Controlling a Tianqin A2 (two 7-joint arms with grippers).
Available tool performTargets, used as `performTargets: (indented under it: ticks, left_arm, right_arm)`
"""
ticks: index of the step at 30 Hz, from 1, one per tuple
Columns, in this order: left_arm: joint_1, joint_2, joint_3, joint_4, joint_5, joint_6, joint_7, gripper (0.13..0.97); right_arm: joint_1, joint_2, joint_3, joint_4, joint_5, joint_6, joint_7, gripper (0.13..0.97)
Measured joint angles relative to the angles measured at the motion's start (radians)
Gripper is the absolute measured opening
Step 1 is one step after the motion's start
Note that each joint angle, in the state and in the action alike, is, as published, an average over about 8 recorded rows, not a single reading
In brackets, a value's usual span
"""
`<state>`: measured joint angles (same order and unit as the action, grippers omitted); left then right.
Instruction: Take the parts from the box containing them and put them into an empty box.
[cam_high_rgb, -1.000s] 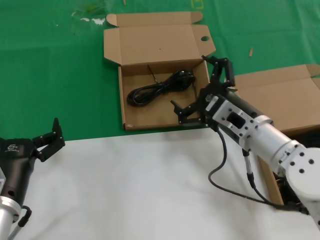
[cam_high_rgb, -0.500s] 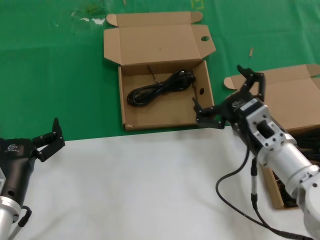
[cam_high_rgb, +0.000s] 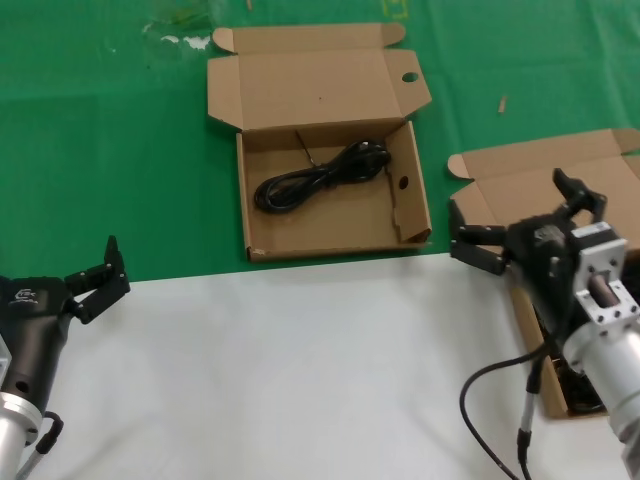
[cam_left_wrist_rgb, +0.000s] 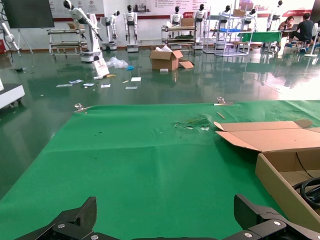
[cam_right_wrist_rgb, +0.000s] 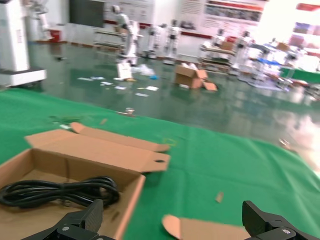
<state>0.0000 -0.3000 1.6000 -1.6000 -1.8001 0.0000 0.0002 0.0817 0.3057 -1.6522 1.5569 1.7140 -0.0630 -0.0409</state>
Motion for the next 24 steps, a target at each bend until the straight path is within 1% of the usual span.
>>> performTargets:
  ticks: [7, 24]
  left_arm:
    - [0.0, 0.0, 0.0, 0.0, 0.0, 0.0, 0.0, 0.966]
    - [0.0, 0.0, 0.0, 0.0, 0.0, 0.0, 0.0, 0.966]
  right_arm:
    - [-0.05, -0.004, 0.032, 0.027, 0.053, 0.039, 0.025, 0.966]
    - [-0.054, -0.004, 0.035, 0.029, 0.057, 0.042, 0.027, 0.966]
